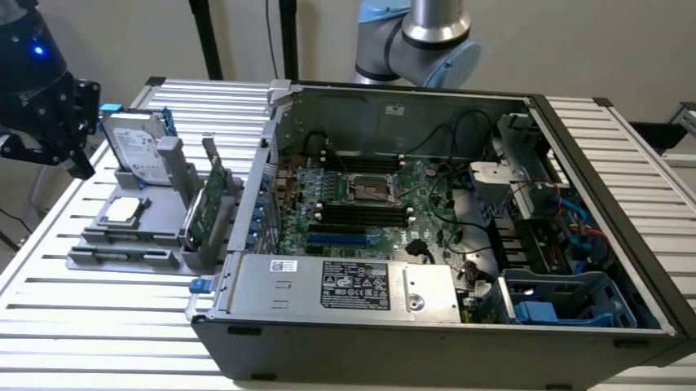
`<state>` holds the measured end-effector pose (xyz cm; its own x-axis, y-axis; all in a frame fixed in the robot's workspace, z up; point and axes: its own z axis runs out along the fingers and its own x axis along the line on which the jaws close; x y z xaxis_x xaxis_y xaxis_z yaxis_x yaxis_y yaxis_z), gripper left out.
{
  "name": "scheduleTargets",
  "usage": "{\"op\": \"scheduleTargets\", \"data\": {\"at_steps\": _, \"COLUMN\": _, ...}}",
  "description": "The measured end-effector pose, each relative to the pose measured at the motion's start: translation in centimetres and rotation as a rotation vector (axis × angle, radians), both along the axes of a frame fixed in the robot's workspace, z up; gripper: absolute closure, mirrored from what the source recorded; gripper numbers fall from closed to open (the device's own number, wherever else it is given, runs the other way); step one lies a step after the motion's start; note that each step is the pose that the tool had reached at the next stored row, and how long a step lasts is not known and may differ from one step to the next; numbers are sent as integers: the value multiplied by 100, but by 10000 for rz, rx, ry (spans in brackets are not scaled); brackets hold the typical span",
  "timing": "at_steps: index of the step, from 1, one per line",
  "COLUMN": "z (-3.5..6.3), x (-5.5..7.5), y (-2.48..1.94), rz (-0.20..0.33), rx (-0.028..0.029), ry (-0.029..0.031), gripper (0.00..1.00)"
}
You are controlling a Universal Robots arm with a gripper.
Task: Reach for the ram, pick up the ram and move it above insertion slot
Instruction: 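Pick up the ram and move it above insertion slot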
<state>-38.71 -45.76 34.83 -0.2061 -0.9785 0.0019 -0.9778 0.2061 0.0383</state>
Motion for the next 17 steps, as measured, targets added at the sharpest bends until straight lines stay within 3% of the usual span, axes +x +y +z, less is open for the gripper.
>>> {"op": "scheduleTargets", "data": {"at_steps": 5, "z": -1, "x": 0, "y": 0, "rz": 909, "rx": -1, "ry": -17, "gripper": 89}}
{"op": "scheduleTargets", "data": {"at_steps": 8, "z": -4, "x": 0, "y": 0, "rz": 1385, "rx": -3, "ry": -67, "gripper": 89}}
{"op": "scheduleTargets", "data": {"at_steps": 11, "z": -5, "x": 1, "y": -1, "rz": 1466, "rx": 2, "ry": -125, "gripper": 89}}
{"op": "scheduleTargets", "data": {"at_steps": 17, "z": -6, "x": 0, "y": -1, "rz": 1466, "rx": 2, "ry": -131, "gripper": 88}}
